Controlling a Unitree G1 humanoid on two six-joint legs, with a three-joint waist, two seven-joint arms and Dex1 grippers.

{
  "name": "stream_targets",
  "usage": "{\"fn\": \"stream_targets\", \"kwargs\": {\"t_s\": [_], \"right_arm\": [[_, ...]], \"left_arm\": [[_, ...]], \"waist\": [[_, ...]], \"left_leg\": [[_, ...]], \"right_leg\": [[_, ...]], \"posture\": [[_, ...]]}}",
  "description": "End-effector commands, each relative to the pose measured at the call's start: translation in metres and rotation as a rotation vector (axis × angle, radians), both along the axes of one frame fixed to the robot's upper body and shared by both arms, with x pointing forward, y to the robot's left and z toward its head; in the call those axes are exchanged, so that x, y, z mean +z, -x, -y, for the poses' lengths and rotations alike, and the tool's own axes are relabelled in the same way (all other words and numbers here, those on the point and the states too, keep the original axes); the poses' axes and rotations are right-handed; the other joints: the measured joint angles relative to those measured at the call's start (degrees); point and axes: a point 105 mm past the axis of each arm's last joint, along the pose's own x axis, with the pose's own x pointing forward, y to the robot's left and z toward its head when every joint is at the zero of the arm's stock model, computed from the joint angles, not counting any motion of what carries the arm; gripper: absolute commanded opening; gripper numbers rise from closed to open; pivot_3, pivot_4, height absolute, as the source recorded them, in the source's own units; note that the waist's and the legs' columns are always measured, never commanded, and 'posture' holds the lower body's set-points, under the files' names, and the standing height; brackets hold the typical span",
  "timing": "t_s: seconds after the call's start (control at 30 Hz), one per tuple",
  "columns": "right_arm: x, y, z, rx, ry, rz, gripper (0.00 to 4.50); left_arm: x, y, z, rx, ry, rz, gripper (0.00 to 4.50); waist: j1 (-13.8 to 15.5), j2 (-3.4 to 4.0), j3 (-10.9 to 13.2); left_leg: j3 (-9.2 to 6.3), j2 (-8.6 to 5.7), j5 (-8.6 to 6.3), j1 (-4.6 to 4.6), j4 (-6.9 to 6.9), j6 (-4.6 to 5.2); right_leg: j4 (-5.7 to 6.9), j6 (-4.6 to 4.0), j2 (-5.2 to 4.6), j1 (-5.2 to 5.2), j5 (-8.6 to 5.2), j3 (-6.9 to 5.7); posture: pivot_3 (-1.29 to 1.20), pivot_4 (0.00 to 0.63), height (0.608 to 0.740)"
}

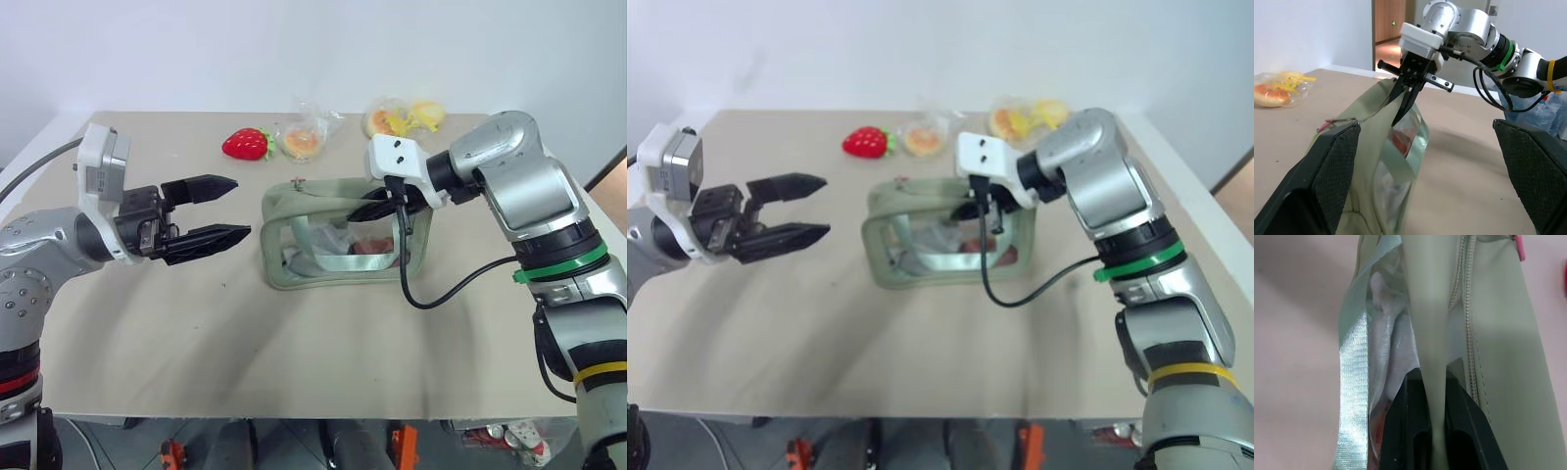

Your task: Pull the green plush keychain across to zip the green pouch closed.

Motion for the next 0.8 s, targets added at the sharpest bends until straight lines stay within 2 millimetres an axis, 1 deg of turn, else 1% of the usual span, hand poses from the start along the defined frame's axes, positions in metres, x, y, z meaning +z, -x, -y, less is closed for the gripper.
{"fn": "stream_targets", "kwargs": {"t_s": [0.03,0.1,0.13,0.2,0.23,0.27,0.3,0.37,0.43,0.5,0.6,0.67,0.8], "right_arm": [[0.018,0.016,-0.003,0.074,-0.063,0.002,1.81],[0.022,0.023,-0.002,0.104,-0.069,-0.015,2.42],[0.024,0.029,0.002,0.131,-0.068,-0.033,2.71],[0.030,0.040,0.008,0.187,-0.079,-0.070,3.51],[0.035,0.049,0.010,0.229,-0.109,-0.108,3.94],[0.040,0.059,0.011,0.269,-0.146,-0.141,4.27],[0.047,0.066,0.014,0.300,-0.184,-0.169,4.48],[0.061,0.071,0.019,0.317,-0.251,-0.182,4.48],[0.072,0.066,0.024,0.294,-0.307,-0.171,4.48],[0.076,0.059,0.033,0.250,-0.321,-0.136,4.48],[0.072,0.051,0.054,0.164,-0.312,-0.092,4.48],[0.064,0.045,0.071,0.088,-0.284,-0.062,4.48],[0.047,0.042,0.100,-0.036,-0.266,-0.064,4.48]], "left_arm": [[0.010,0.005,-0.001,-0.003,0.008,0.043,4.50],[0.010,0.005,-0.001,-0.003,0.008,0.042,4.50],[0.010,0.005,-0.001,-0.003,0.008,0.042,4.50],[0.009,0.005,-0.001,-0.001,0.008,0.041,4.50],[0.009,0.004,-0.001,-0.001,0.008,0.040,4.50],[0.009,0.004,-0.001,0.000,0.008,0.040,4.50],[0.009,0.004,-0.001,0.002,0.006,0.039,4.50],[0.006,0.003,-0.003,0.012,0.004,0.031,4.50],[0.002,0.001,-0.006,0.028,-0.001,0.019,4.50],[-0.004,0.000,-0.009,0.049,-0.014,0.003,4.50],[-0.015,-0.002,-0.014,0.082,-0.036,-0.024,4.50],[-0.022,-0.003,-0.018,0.099,-0.045,-0.043,4.50],[-0.033,-0.004,-0.023,0.126,-0.065,-0.067,4.50]], "waist": [[0.0,0.00,0.0],[0.0,0.00,0.0],[0.0,0.00,0.0],[0.0,0.00,0.0],[0.0,0.00,0.0],[0.0,0.00,0.0],[0.0,-0.01,0.0],[0.0,-0.02,0.0],[-0.2,-0.02,0.0],[-0.6,-0.02,0.0],[-0.7,-0.03,0.0],[-0.8,-0.04,0.0],[-0.7,-0.05,0.0]], "left_leg": [[0.00,0.05,0.00,0.02,0.00,0.00],[0.00,0.06,0.00,0.02,0.00,0.00],[0.01,0.06,0.00,0.02,0.00,0.00],[0.02,0.05,0.00,-0.01,0.00,0.00],[0.03,0.05,0.00,-0.02,0.00,0.00],[0.02,0.04,0.00,-0.04,0.00,0.00],[0.03,0.03,0.00,-0.05,-0.01,0.00],[0.01,0.03,-0.01,-0.05,-0.03,0.01],[0.01,0.03,-0.02,-0.03,-0.04,0.01],[0.03,0.04,-0.02,0.01,-0.04,0.02],[0.03,0.04,-0.02,0.04,-0.04,0.02],[0.04,0.04,-0.01,0.04,-0.02,0.02],[0.09,-0.01,-0.02,0.02,-0.03,0.01]], "right_leg": [[0.01,-0.01,0.04,0.01,0.00,-0.01],[0.01,-0.01,0.05,0.01,0.00,-0.01],[0.01,-0.01,0.04,0.02,-0.01,0.00],[0.01,-0.01,0.03,0.02,-0.03,0.01],[0.01,0.00,0.02,0.02,-0.07,0.01],[0.00,0.01,0.01,0.02,-0.08,0.01],[0.00,0.00,0.01,0.00,-0.09,0.02],[0.00,-0.04,0.01,0.01,-0.15,0.00],[0.00,-0.04,0.01,0.01,-0.15,0.01],[0.00,-0.06,0.01,0.01,-0.13,0.02],[0.01,-0.22,0.02,0.04,-0.22,0.01],[0.00,-0.25,0.00,0.06,-0.25,0.02],[0.00,-0.23,-0.05,0.03,-0.28,0.08]], "posture": [[0.00,0.150,0.740],[0.00,0.150,0.740],[0.00,0.150,0.740],[0.00,0.150,0.740],[0.00,0.150,0.740],[0.00,0.150,0.740],[0.00,0.150,0.740],[0.00,0.150,0.740],[0.00,0.150,0.740],[0.00,0.150,0.740],[0.00,0.150,0.740],[0.00,0.150,0.740],[0.00,0.150,0.740]]}}
